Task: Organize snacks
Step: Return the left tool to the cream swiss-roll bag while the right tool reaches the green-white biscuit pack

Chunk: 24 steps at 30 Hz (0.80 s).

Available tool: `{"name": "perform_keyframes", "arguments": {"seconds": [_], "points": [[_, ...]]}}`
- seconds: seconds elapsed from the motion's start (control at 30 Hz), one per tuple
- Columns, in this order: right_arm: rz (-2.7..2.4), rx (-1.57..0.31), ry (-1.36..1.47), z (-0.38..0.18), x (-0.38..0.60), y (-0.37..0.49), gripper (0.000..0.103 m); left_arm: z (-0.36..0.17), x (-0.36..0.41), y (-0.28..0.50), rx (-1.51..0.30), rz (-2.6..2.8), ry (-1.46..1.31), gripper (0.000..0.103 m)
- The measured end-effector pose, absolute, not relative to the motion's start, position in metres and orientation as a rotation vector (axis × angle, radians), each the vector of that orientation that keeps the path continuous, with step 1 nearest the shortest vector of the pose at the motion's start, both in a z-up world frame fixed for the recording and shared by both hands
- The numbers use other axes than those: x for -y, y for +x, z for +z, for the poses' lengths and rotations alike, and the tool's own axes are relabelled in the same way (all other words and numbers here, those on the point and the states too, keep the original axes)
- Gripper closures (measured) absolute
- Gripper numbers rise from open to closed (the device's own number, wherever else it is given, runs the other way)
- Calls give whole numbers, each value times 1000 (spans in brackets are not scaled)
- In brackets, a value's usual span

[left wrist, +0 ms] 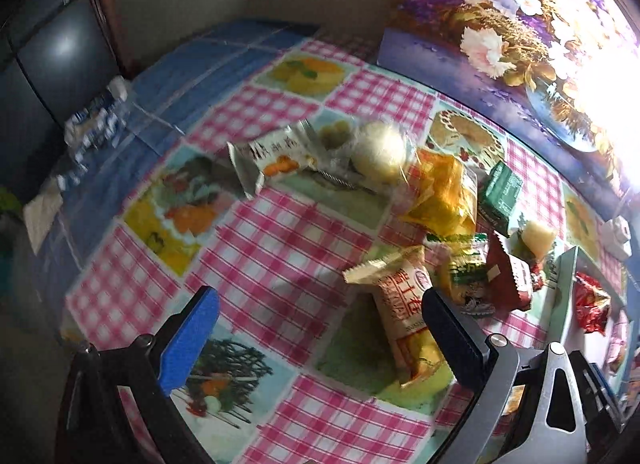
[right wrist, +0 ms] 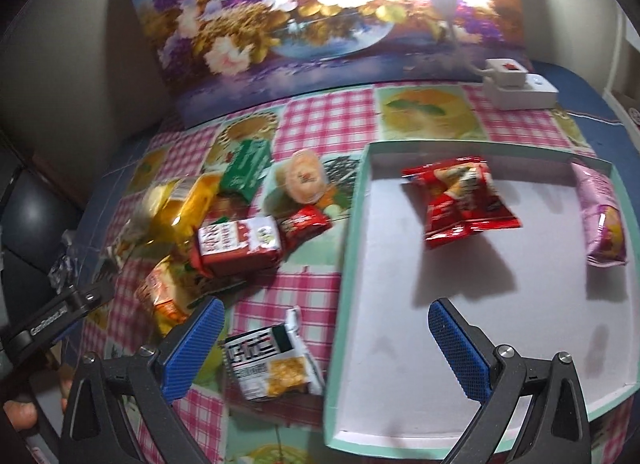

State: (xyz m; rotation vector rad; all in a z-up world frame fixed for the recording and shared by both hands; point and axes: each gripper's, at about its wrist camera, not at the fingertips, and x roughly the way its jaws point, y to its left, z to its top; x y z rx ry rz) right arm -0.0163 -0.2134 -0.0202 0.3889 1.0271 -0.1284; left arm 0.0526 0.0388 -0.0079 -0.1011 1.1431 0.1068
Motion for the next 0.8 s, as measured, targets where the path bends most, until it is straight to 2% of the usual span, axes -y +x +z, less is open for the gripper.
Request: {"name": "perform_keyframes", "arguments": {"seconds": [0.67, 0.8], "points": [[-92, -1084, 295, -31, 189, -5, 0, -59, -7, 72, -1267, -26, -204, 3], [-90, -1091, 293, -33, 189, -4, 6, -63, -1, 73, -1277, -30, -180, 4]]}}
